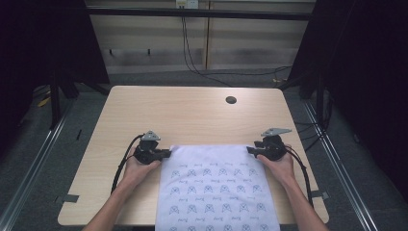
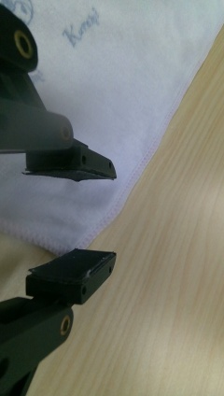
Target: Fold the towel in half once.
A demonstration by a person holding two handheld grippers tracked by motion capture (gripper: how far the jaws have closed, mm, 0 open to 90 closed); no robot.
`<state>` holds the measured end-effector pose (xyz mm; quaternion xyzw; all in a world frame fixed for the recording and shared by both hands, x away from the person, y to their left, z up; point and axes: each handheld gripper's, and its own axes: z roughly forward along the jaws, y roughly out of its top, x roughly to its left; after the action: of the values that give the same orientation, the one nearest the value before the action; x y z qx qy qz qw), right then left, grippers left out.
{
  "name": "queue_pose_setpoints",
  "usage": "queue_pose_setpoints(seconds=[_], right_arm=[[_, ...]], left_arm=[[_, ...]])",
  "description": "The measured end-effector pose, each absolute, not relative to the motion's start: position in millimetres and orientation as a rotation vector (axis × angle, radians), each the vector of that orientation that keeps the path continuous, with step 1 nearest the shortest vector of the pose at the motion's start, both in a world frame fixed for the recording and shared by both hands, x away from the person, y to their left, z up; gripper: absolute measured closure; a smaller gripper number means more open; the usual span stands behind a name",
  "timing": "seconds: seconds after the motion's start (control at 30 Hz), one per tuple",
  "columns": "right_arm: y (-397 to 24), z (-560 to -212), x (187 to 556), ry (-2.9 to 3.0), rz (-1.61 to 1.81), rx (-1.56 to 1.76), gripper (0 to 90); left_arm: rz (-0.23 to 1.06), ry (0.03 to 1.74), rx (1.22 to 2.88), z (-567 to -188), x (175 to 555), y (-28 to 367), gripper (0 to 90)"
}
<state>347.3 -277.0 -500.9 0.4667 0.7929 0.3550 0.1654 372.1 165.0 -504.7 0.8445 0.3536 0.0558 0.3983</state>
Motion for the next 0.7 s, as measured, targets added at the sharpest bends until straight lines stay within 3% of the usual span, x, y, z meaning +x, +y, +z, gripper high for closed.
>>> queue_pose_setpoints(seconds=[0.43, 0.5, 0.57, 0.6, 0.67, 0.7], right_arm=[[-281.3, -504.1, 347.7, 2.258, 0.955, 1.358, 49.5], [-279.7, -503.7, 347.0, 2.287, 0.973, 1.333, 58.3], [-276.6, -502.4, 345.2, 2.324, 0.989, 1.308, 76.2], [-276.6, -502.4, 345.2, 2.324, 0.989, 1.308, 76.2], [-272.4, -501.0, 344.3, 2.362, 0.999, 1.293, 86.5], [-272.7, -500.6, 345.1, 2.376, 1.013, 1.301, 87.1]], left_arm=[[0.138, 0.899, 2.136, -504.7, 373.0, 166.1, 86.6], [0.136, 0.903, 2.133, -504.8, 373.1, 166.1, 86.6], [0.128, 0.913, 2.129, -504.8, 373.3, 166.6, 86.6], [0.128, 0.913, 2.129, -504.8, 373.3, 166.6, 86.7], [0.122, 0.909, 2.129, -504.1, 372.8, 166.5, 86.9], [0.103, 0.91, 2.115, -503.2, 373.1, 168.0, 86.9]])
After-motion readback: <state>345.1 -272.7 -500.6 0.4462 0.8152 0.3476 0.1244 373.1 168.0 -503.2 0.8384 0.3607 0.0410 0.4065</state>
